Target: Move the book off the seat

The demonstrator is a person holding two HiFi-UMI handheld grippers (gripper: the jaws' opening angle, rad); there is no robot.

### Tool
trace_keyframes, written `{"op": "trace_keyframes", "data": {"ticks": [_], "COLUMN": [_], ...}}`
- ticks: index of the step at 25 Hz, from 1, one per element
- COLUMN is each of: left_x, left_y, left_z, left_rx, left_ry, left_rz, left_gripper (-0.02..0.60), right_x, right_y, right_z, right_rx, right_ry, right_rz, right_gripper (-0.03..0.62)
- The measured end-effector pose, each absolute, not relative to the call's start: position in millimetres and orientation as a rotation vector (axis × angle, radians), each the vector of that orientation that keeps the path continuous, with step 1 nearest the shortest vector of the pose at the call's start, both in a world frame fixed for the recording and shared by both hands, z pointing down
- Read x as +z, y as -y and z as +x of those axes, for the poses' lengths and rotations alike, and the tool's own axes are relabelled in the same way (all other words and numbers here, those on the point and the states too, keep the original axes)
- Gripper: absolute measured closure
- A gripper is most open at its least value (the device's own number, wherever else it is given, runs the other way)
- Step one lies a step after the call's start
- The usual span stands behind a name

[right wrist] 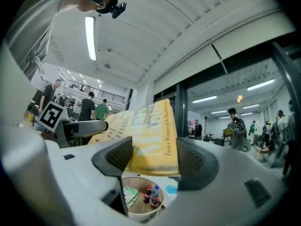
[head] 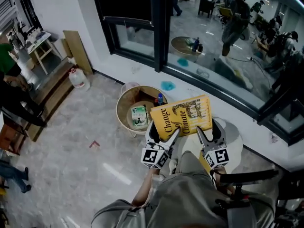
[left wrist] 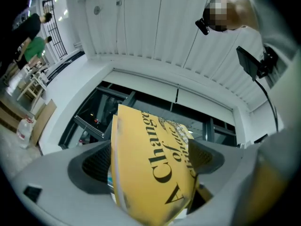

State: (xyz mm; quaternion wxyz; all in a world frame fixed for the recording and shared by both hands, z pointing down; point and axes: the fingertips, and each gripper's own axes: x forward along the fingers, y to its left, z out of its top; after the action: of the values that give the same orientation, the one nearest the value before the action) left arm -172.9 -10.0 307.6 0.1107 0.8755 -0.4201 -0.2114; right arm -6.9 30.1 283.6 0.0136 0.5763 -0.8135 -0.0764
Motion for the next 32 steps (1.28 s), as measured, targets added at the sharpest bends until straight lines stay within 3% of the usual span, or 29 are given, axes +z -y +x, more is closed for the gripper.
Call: {"op": "trace_keyframes", "data": {"ticks": [13, 21, 32], "left_x": [333, 295, 336], "left_y": [143, 325, 341], "left_z": [-301, -297, -305], "left_rx": [-0.448, -0.303, -0.174], "left_ry": [1.766, 1.933, 1.897], "left_rz": [2.397, 2.355, 2.28], "left_gripper": [0.075, 0.075, 0.075], "right_x": [321, 307, 347], "right_y": [164, 382, 412], "right_z": [-132, -137, -152], "right_rx": [-0.154, -0.049, 0.003], "right_ry": [2.927, 3.15, 3.168], "right_rz": [1.385, 1.128, 1.018], "right_gripper": [0.309, 0.309, 0.309]}}
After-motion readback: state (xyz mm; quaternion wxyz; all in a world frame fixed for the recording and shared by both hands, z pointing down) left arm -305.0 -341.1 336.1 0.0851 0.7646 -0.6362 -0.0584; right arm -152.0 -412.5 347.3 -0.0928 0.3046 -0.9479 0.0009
